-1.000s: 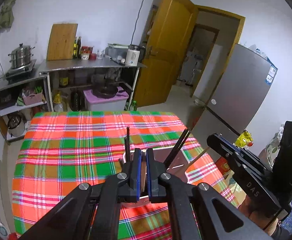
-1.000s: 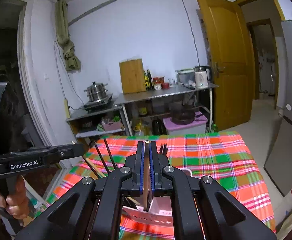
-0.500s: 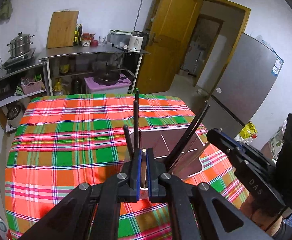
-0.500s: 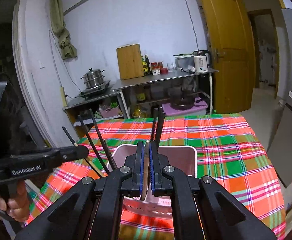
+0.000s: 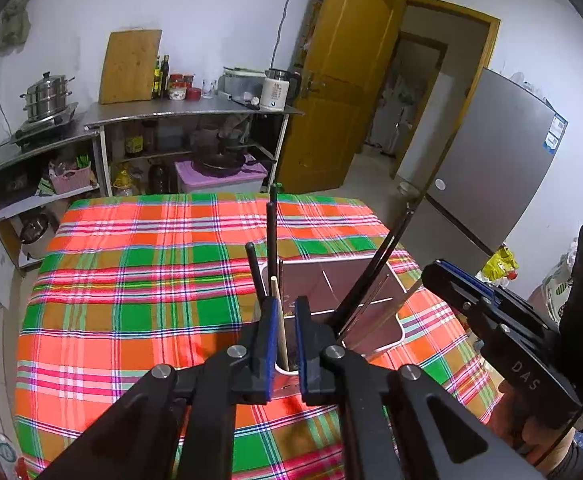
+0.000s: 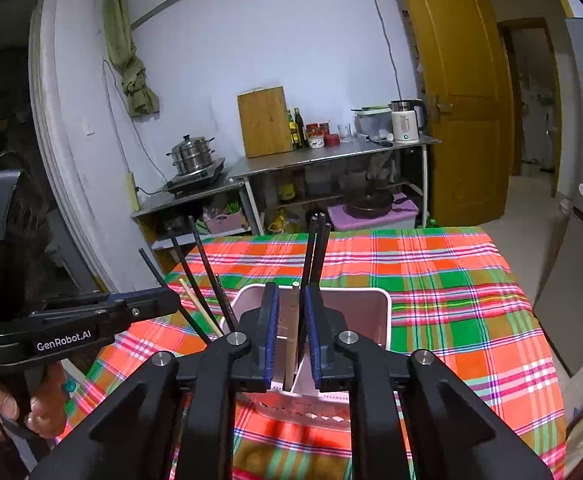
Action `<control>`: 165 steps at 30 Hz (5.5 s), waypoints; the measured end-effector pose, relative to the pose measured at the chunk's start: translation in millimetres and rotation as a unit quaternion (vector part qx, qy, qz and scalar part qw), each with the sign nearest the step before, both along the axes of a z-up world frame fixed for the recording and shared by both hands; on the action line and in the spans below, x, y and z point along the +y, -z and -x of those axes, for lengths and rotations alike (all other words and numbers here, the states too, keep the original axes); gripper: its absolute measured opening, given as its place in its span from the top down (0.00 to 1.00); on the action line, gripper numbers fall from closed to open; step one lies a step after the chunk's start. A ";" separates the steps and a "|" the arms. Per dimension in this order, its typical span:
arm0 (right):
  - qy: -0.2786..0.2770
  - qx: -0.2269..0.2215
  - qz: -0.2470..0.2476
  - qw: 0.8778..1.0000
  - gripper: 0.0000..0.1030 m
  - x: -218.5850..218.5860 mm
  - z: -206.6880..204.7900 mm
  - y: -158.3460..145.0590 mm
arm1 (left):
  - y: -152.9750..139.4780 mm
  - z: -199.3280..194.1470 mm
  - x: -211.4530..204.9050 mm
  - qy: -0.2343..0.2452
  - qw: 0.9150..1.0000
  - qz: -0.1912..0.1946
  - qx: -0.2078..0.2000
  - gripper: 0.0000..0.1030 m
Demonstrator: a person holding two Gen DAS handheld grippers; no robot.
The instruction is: Organize utensils
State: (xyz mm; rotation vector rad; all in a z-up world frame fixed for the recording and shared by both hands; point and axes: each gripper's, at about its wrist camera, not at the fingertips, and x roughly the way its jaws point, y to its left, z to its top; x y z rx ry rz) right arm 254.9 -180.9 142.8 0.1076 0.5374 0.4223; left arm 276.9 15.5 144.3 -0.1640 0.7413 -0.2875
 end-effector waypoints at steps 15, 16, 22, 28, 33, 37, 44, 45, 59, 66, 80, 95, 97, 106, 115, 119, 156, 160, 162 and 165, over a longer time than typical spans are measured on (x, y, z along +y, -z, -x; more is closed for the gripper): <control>0.003 -0.027 0.004 1.000 0.80 -15.2 48.2 -10.1 | -15.0 59.8 2.9 -0.004 0.999 -0.008 -0.050 0.89; 0.004 -0.028 0.006 1.000 0.79 -16.0 53.0 -8.8 | -13.4 65.0 1.3 -0.004 0.999 -0.010 -0.052 0.89; 0.007 -0.029 0.008 1.000 0.79 -21.8 77.7 -1.6 | -1.4 94.0 -7.4 -0.005 0.998 -0.013 -0.060 0.89; 0.010 -0.032 0.012 0.999 0.79 -23.8 100.7 7.3 | 12.4 122.1 -14.8 -0.012 0.997 -0.016 -0.074 0.89; 0.013 -0.032 0.017 0.999 0.79 -23.5 118.6 18.7 | 28.8 141.7 -21.0 -0.017 0.996 -0.013 -0.081 0.89; 0.015 -0.030 0.022 0.999 0.79 -24.2 129.9 31.9 | 47.4 155.9 -24.4 -0.023 0.995 -0.013 -0.092 0.89; 0.024 -0.020 0.035 0.999 0.78 -26.5 149.0 67.1 | 83.1 172.0 -30.6 -0.023 0.994 -0.026 -0.102 0.89; 0.026 -0.017 0.037 0.999 0.78 -26.8 150.5 72.2 | 88.0 173.5 -31.2 -0.023 0.994 -0.027 -0.102 0.89; 0.039 -0.011 0.055 0.998 0.78 -27.9 163.2 103.4 | 122.9 188.2 -30.3 -0.043 0.994 -0.022 -0.101 0.89; 0.044 -0.007 0.053 0.998 0.78 -26.3 162.4 107.4 | 127.0 187.8 -27.2 -0.052 0.993 -0.029 -0.099 0.89; 0.044 -0.009 0.052 0.998 0.78 -25.6 162.4 107.0 | 127.3 188.8 -31.9 -0.050 0.993 -0.034 -0.099 0.89; 0.044 -0.008 0.051 0.998 0.78 -24.2 163.8 106.8 | 128.8 190.9 -30.7 -0.056 0.993 -0.037 -0.093 0.89; 0.043 -0.008 0.051 0.998 0.78 -23.6 163.5 106.5 | 128.9 191.3 -30.9 -0.055 0.993 -0.037 -0.094 0.89; 0.043 -0.007 0.051 0.998 0.78 -23.3 163.8 106.4 | 129.0 191.9 -31.8 -0.055 0.993 -0.039 -0.093 0.89; 0.043 -0.008 0.052 0.998 0.78 -22.4 164.8 107.1 | 128.9 194.0 -32.9 -0.054 0.993 -0.044 -0.094 0.89; 0.043 -0.008 0.052 0.998 0.78 -21.5 164.8 107.5 | 128.5 194.1 -33.1 -0.055 0.993 -0.044 -0.094 0.89; 0.042 -0.007 0.051 0.998 0.78 -21.2 165.2 108.4 | 128.3 196.6 -40.1 -0.059 0.991 -0.071 -0.093 0.89; 0.042 -0.007 0.052 0.998 0.78 -20.8 165.5 108.3 | 128.0 196.1 -39.5 -0.061 0.991 -0.070 -0.092 0.89; 0.042 -0.007 0.051 0.998 0.78 -21.1 165.3 108.2 | 128.0 195.6 -39.3 -0.062 0.991 -0.070 -0.091 0.89; 0.042 -0.007 0.051 0.998 0.78 -21.1 165.3 108.1 | 128.4 194.4 -38.1 -0.064 0.992 -0.068 -0.089 0.89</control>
